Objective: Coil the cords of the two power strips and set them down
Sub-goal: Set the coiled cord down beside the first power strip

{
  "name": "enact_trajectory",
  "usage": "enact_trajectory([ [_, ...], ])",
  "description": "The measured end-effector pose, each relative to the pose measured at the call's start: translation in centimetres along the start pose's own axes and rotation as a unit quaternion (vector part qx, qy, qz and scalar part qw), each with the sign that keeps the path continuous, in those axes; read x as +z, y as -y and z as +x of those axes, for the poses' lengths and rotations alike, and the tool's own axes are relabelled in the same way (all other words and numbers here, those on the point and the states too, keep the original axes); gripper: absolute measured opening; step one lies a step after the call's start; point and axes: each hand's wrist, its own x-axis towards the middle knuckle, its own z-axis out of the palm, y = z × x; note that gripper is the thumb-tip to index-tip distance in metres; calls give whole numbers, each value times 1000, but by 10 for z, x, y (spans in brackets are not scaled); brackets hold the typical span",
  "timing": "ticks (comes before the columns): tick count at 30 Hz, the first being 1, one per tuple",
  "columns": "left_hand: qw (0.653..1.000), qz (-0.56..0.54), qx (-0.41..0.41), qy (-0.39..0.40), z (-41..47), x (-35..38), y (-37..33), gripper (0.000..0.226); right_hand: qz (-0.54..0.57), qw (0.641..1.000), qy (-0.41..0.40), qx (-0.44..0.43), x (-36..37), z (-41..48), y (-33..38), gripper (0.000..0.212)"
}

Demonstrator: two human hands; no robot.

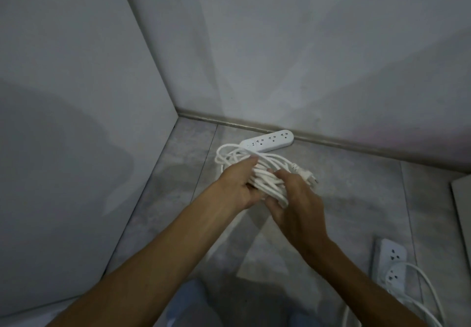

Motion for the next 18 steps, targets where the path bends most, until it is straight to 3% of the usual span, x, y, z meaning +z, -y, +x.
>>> enact_trajectory([
  [2,999,21,27,29,0,-5,-6,31,40,999,-10,31,-3,8,-7,54],
  [4,990,121,55,35,3,-22,-10,42,89,992,-15,84,-10,21,-13,43],
  [7,965,209,149,-53,14,-54,4,46,114,988,-44,94,-16,38,-23,33],
  [8,947,241,191,-92,20,-63,15,43,117,986,-54,102,-17,42,-27,31],
  [10,876,392,248,-133,43,-85,45,43,131,979,-62,142,-19,47,-34,30],
  [13,782,557,257,-110,80,-109,85,68,186,955,-57,222,-18,49,-42,27],
  [16,722,644,230,-105,99,-111,110,88,249,926,-66,276,-15,50,-48,22],
  [18,709,648,261,-101,99,-113,121,92,269,913,-71,300,-16,49,-51,20],
])
